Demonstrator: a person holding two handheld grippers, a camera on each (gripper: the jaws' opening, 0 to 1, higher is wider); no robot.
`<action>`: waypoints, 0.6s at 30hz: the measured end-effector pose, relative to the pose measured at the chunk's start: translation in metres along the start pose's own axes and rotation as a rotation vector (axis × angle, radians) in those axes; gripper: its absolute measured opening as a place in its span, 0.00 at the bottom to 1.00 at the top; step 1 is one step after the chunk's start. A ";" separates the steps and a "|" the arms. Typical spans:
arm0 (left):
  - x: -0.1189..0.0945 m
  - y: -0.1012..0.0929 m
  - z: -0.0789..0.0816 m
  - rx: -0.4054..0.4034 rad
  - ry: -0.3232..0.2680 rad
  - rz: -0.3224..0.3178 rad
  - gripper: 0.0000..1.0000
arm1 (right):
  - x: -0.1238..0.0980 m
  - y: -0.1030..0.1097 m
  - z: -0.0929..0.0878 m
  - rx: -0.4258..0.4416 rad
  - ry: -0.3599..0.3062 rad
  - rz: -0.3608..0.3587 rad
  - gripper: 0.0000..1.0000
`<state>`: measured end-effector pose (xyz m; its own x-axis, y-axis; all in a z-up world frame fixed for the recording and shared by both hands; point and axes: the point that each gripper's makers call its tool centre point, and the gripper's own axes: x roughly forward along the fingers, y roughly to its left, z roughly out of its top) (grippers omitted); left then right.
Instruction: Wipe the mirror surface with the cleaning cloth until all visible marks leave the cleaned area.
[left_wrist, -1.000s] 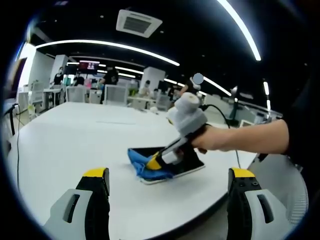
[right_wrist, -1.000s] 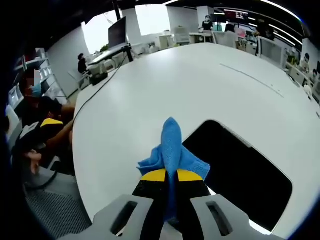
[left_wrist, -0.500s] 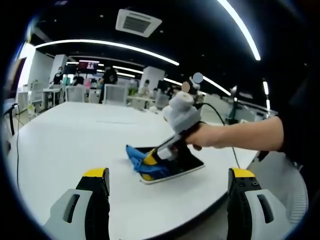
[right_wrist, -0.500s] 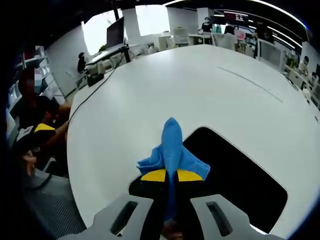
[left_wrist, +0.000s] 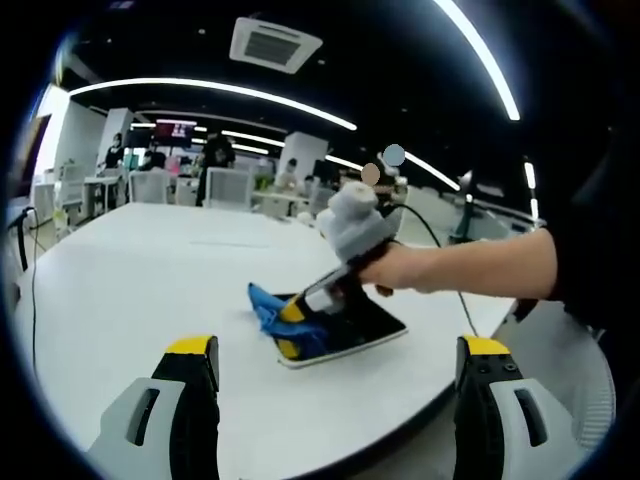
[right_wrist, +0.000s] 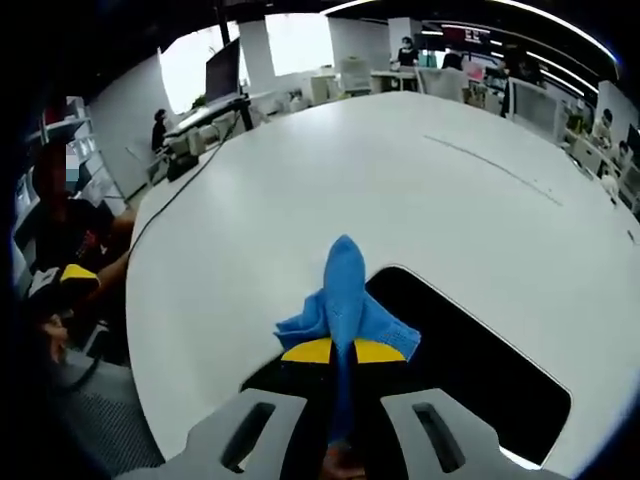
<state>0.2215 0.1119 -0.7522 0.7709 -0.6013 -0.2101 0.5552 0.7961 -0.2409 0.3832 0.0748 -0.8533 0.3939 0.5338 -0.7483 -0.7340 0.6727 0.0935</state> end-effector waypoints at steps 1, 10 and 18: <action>0.000 0.000 0.000 0.000 0.000 0.000 0.99 | 0.000 0.000 0.001 -0.001 0.001 -0.002 0.00; 0.000 0.002 -0.001 -0.004 0.004 0.012 0.99 | 0.006 -0.010 0.006 0.014 -0.002 -0.006 0.01; -0.001 0.001 -0.002 -0.003 0.010 0.009 0.99 | 0.009 -0.016 0.012 0.044 -0.018 -0.009 0.00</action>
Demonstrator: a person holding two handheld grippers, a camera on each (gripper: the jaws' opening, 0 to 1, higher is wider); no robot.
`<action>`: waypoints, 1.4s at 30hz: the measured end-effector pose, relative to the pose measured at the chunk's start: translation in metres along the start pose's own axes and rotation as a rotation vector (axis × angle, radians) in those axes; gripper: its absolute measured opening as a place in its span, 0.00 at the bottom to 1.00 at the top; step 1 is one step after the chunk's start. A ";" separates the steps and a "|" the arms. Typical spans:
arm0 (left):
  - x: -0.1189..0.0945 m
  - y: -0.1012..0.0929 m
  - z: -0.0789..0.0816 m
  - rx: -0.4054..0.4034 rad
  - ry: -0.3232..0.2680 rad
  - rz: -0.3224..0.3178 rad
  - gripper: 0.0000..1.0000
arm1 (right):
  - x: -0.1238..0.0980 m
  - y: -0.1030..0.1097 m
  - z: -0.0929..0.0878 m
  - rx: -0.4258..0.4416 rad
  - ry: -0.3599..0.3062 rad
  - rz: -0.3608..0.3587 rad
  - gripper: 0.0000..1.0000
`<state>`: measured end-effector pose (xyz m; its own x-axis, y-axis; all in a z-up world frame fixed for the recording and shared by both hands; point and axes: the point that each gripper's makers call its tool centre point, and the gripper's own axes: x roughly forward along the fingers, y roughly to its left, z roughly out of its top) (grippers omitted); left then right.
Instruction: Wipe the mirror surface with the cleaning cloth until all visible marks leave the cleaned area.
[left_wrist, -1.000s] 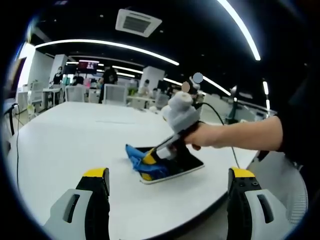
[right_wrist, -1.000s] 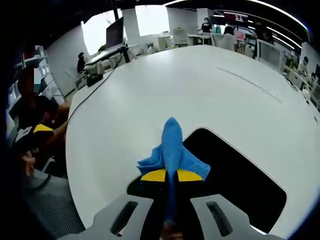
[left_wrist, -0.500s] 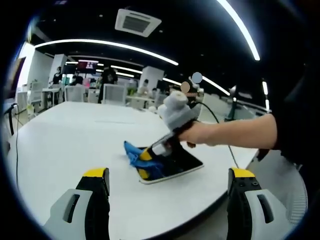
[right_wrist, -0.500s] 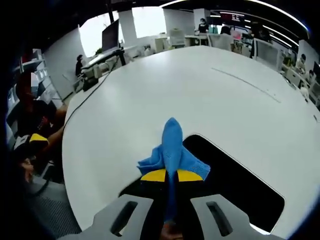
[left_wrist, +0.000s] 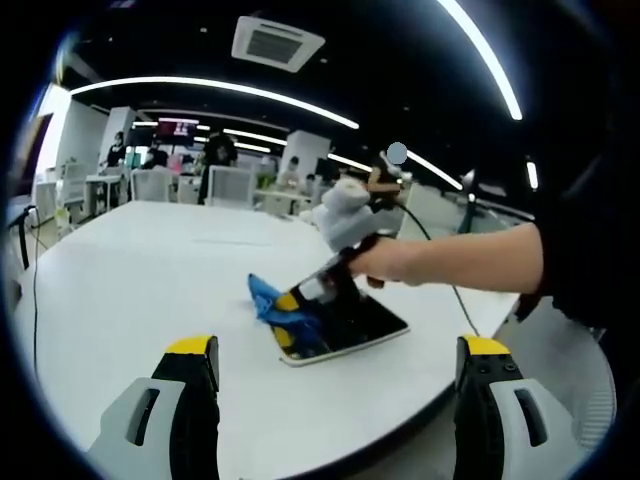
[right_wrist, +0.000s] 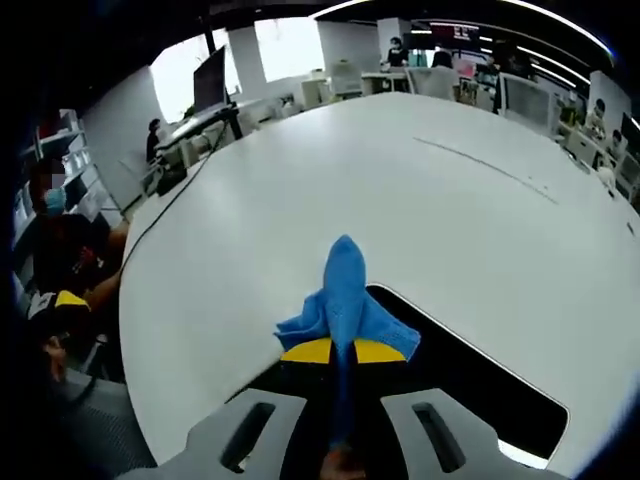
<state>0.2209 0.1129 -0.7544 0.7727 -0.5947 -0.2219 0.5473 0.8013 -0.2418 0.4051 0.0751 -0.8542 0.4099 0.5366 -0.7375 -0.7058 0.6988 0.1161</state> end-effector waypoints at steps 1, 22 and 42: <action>0.000 0.000 0.000 0.000 0.000 0.000 0.99 | 0.000 0.000 0.001 0.002 -0.001 -0.001 0.00; -0.001 0.001 0.000 -0.004 0.001 0.005 0.99 | 0.010 -0.014 0.015 0.017 -0.011 -0.030 0.01; 0.000 0.001 -0.001 -0.004 0.010 0.000 0.99 | 0.013 -0.020 0.020 -0.013 -0.012 -0.047 0.01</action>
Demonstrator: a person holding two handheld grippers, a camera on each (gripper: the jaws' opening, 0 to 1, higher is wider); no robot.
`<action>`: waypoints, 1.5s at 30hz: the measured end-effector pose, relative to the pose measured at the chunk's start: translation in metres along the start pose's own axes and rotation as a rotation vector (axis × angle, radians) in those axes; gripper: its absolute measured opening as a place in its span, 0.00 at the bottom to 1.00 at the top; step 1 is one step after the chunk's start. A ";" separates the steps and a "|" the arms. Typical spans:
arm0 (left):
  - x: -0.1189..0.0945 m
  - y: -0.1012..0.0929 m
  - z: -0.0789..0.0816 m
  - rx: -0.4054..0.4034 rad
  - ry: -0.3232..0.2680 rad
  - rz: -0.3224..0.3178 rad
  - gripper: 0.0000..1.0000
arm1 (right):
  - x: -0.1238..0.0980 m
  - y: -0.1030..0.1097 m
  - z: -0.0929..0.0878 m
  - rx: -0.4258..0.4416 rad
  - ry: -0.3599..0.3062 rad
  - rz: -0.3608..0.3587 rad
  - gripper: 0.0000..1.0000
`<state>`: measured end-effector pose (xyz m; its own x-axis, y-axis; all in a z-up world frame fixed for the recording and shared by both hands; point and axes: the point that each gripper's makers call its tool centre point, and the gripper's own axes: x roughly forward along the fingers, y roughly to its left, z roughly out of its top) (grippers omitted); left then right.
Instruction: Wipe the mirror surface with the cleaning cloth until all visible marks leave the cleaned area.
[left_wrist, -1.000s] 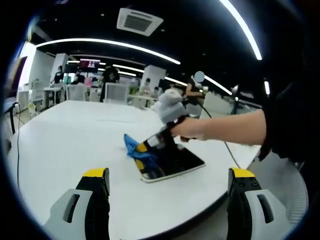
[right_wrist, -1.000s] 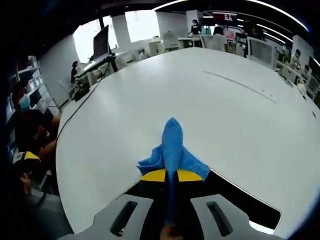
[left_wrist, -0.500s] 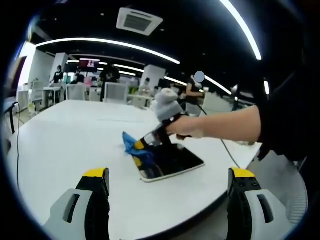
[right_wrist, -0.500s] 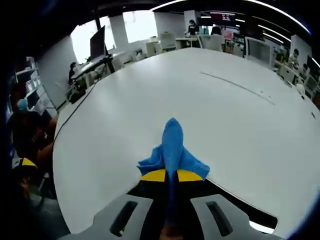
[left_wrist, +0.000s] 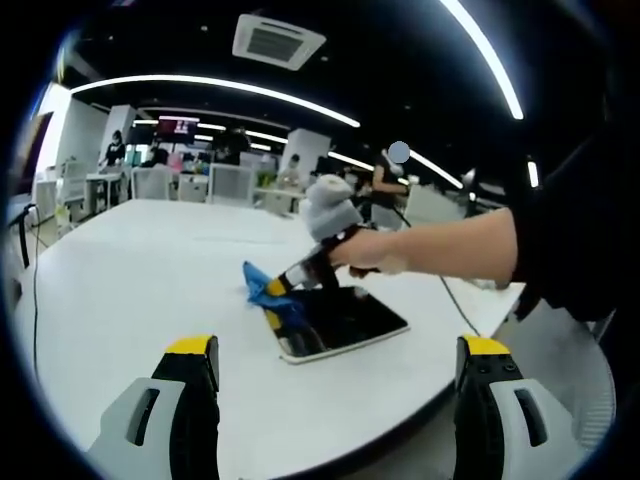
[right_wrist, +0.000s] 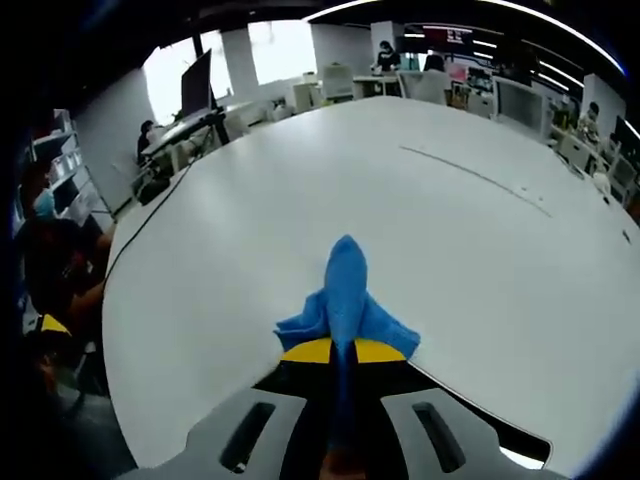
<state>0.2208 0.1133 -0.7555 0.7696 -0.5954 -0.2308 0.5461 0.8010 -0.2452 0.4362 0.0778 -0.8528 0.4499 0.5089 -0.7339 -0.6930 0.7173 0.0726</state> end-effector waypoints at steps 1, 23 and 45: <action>0.000 0.000 0.000 0.001 0.001 -0.002 0.99 | 0.000 0.000 0.000 -0.002 0.000 0.000 0.01; 0.000 0.000 0.001 0.001 0.000 -0.002 0.99 | -0.006 -0.014 -0.007 0.013 0.008 -0.002 0.01; 0.000 0.000 -0.001 -0.001 0.005 -0.003 0.99 | -0.023 -0.024 -0.022 0.044 0.006 -0.036 0.01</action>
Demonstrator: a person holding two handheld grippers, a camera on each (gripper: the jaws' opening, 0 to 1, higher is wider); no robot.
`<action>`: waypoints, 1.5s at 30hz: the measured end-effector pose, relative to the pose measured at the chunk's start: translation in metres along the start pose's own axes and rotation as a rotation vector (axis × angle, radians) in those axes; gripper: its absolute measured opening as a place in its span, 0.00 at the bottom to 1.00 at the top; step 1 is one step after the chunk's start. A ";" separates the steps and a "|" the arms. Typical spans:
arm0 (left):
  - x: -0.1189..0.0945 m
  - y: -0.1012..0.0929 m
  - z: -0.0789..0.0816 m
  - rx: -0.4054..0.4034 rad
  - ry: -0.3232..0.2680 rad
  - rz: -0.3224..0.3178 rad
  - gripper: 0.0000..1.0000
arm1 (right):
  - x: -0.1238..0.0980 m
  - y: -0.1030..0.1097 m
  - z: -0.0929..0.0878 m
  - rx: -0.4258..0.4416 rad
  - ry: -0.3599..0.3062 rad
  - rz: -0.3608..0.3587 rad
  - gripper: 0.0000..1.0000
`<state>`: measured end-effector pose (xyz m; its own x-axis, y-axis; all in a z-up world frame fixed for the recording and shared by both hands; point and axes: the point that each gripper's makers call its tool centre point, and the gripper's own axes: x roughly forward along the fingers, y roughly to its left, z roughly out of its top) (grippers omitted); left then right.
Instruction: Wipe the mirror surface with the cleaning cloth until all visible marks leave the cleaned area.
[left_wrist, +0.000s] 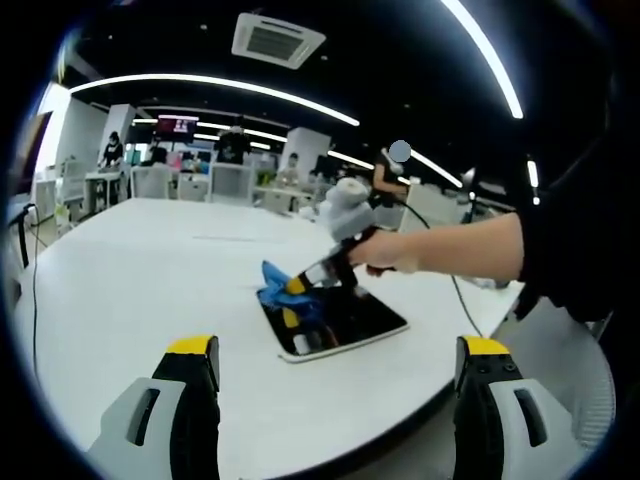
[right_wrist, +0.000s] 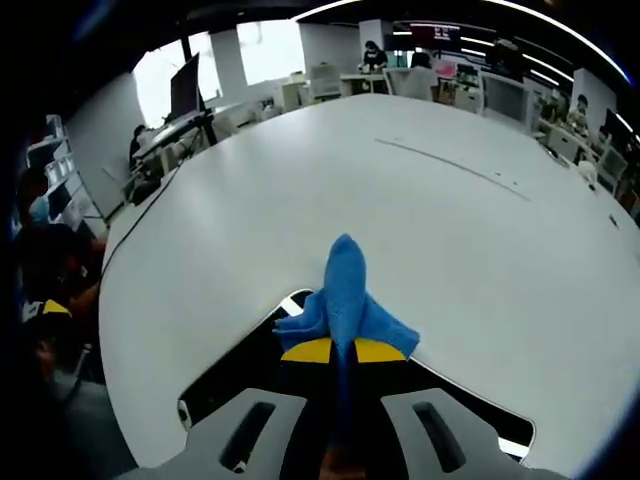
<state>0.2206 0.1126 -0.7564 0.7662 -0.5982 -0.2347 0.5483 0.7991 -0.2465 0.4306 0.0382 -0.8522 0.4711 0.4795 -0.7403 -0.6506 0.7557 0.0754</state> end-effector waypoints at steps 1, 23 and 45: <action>0.000 0.000 0.000 0.000 0.001 -0.001 0.99 | 0.000 -0.002 -0.001 0.005 -0.002 0.000 0.01; 0.000 0.000 0.000 0.002 -0.002 -0.001 0.99 | -0.010 0.009 -0.012 0.056 -0.018 0.043 0.01; -0.001 -0.001 0.000 0.002 0.000 0.004 0.99 | -0.024 0.030 -0.032 -0.007 -0.028 0.039 0.01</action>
<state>0.2197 0.1126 -0.7562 0.7685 -0.5946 -0.2362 0.5457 0.8019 -0.2433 0.3804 0.0350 -0.8535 0.4620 0.5206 -0.7180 -0.6729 0.7331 0.0985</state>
